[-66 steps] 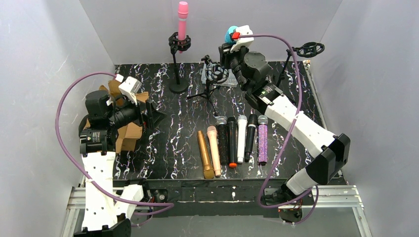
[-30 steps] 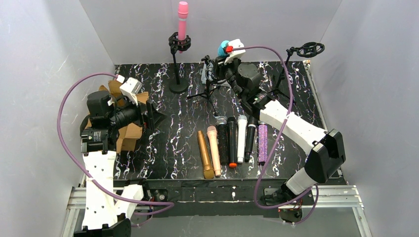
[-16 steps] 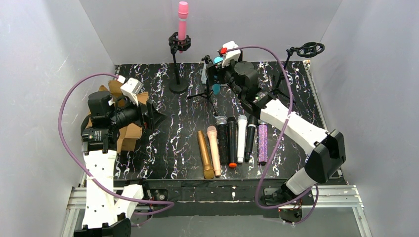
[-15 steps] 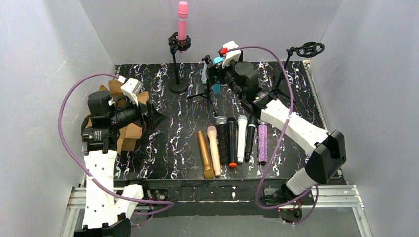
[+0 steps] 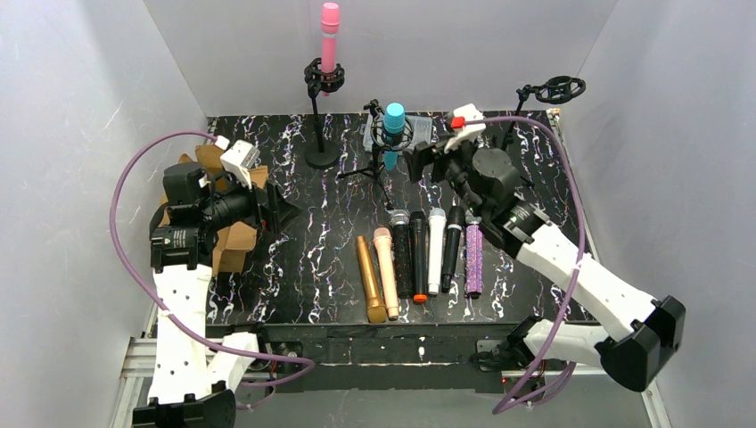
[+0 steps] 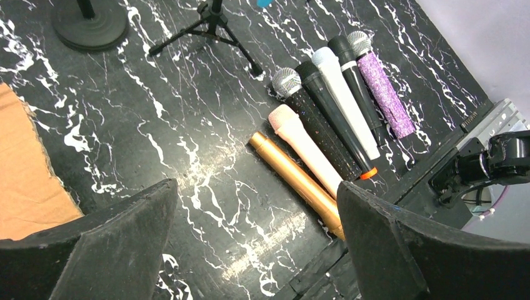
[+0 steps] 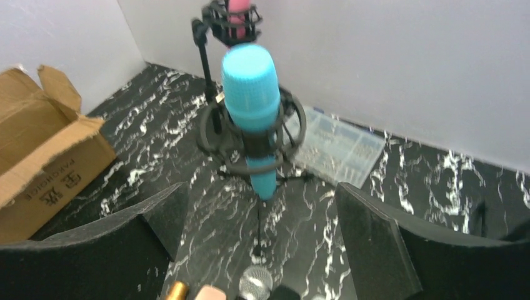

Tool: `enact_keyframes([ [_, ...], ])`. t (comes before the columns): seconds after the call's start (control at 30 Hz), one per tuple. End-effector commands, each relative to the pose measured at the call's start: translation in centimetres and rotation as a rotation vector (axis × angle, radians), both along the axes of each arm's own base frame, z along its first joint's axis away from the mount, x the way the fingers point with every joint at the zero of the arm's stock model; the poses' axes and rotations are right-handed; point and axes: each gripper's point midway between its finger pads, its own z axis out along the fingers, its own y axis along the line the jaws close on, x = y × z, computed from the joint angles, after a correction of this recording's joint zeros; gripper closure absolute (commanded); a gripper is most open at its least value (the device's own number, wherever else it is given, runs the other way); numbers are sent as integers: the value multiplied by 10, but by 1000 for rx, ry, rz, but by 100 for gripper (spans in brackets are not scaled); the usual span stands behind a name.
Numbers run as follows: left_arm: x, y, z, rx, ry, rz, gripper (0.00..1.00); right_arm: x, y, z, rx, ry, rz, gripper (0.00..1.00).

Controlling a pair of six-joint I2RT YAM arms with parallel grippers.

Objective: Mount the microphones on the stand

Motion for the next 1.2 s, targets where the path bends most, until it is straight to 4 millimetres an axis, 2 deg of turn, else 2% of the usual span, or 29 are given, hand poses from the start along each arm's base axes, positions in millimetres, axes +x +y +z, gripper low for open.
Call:
enact_keyframes([
  [0.0, 5, -2, -9, -7, 22, -19, 2, -6, -24, -28, 35, 58, -88, 5],
  [0.13, 29, -16, -8, -24, 26, -76, 2, -12, -38, -43, 44, 95, -140, 5],
  [0.17, 41, -19, -9, -18, 28, -83, 2, -13, -42, -43, 52, 98, -155, 5],
  [0.3, 82, -55, -20, 19, 52, -188, 2, -17, -59, -33, 97, 94, -217, 9],
  [0.4, 120, -78, -39, 42, 73, -225, 10, -23, -64, -24, 128, 90, -222, 11],
  [0.47, 145, -91, -43, 49, 57, -240, 17, -25, -67, -20, 134, 89, -228, 12],
  [0.6, 186, -117, -58, 63, 14, -273, 21, -27, -72, -12, 140, 76, -237, 14],
  [0.77, 232, -132, -72, 97, -55, -252, 31, -29, -78, -4, 133, 57, -251, 16],
  [0.87, 250, -143, -75, 81, -72, -283, 32, -29, -84, 1, 133, 39, -276, 17],
  [1.0, 262, -156, -88, 78, -71, -334, 32, -26, -84, 5, 125, 37, -291, 18],
  [1.17, 262, -163, -113, 88, -41, -395, 32, -22, -82, 13, 116, 23, -292, 18],
])
